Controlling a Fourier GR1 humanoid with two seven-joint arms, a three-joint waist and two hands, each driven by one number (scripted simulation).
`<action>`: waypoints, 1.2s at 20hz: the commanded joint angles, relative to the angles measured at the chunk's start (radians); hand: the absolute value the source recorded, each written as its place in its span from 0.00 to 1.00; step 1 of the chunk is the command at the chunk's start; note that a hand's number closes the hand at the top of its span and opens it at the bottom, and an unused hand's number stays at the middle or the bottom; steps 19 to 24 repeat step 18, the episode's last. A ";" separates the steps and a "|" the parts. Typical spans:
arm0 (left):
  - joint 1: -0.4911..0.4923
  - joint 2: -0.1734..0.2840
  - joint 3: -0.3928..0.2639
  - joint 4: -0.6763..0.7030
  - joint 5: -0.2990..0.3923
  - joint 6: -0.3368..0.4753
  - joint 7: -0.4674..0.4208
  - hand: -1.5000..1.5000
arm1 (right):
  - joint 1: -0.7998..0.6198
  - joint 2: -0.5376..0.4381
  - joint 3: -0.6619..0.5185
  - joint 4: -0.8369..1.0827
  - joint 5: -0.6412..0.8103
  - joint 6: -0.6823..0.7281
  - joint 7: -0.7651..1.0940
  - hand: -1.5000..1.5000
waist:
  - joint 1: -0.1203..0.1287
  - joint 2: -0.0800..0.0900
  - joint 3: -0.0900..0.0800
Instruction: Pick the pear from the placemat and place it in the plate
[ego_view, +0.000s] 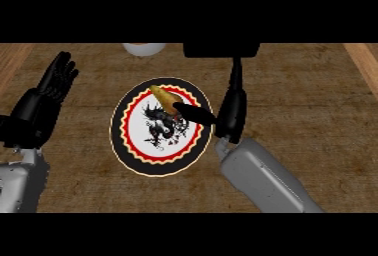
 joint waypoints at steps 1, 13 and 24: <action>-0.017 0.004 0.010 -0.026 0.000 0.008 0.050 0.50 | 0.160 -0.105 0.002 -0.243 0.018 0.037 -0.001 0.00 | -0.012 -0.003 0.000; -0.002 0.003 0.035 0.026 -0.009 -0.025 -0.005 0.50 | 0.590 -0.373 -0.073 -0.624 -0.120 0.196 -0.187 0.00 | -0.006 0.003 0.000; 0.018 -0.046 0.002 0.011 -0.040 -0.013 -0.039 0.50 | 0.690 -0.323 -0.067 -0.632 0.018 0.166 -0.216 0.00 | -0.001 0.003 0.000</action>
